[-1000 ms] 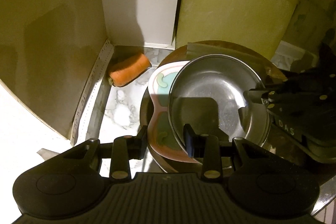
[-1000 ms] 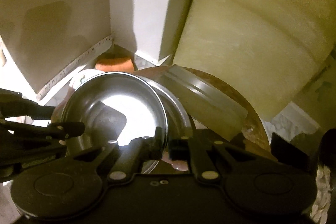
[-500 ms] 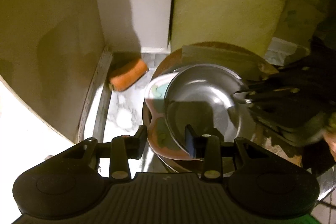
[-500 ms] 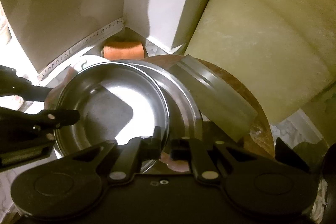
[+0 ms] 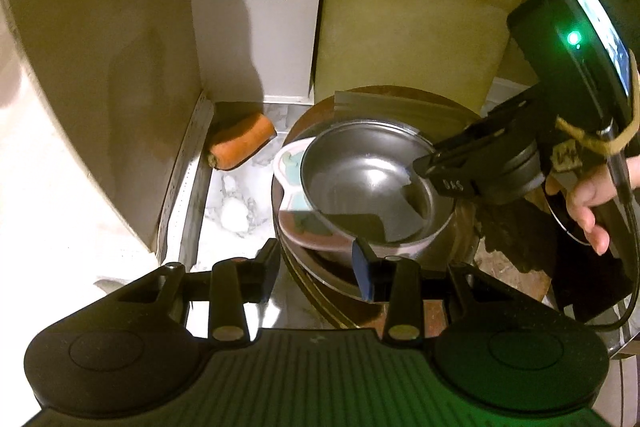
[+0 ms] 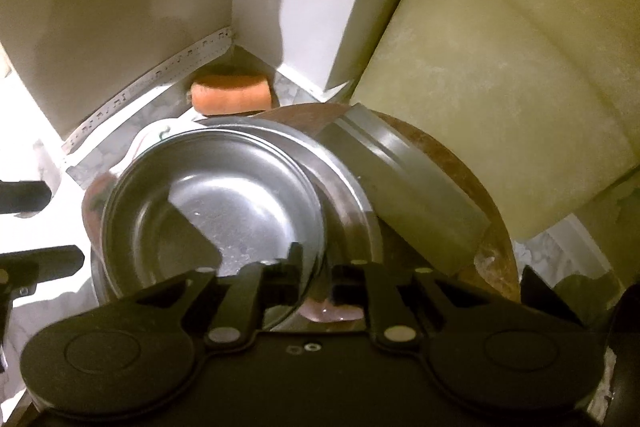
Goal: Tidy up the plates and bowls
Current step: 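Lower the pink pot onto the brown tray and open both grippers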
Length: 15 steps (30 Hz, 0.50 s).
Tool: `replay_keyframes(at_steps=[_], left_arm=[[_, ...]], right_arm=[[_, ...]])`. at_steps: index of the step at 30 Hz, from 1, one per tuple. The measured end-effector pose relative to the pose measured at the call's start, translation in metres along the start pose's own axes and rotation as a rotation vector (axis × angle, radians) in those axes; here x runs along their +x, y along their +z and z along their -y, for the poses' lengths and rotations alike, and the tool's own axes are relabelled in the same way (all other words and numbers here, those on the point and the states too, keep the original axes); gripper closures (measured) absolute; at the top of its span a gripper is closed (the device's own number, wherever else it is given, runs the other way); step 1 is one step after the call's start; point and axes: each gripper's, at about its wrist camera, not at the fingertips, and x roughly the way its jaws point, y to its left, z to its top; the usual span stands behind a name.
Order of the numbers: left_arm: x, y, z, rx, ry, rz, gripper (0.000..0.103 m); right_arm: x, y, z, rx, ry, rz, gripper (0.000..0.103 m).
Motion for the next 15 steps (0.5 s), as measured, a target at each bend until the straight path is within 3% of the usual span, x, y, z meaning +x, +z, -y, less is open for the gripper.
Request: replay_keyframes(at_steps=[15], left_arm=[[-0.035, -0.016, -0.015, -0.04, 0.009, 0.047, 0.065]], right_arm=[[-0.05, -0.012, -0.02, -0.041, 0.064, 0.087, 0.069]])
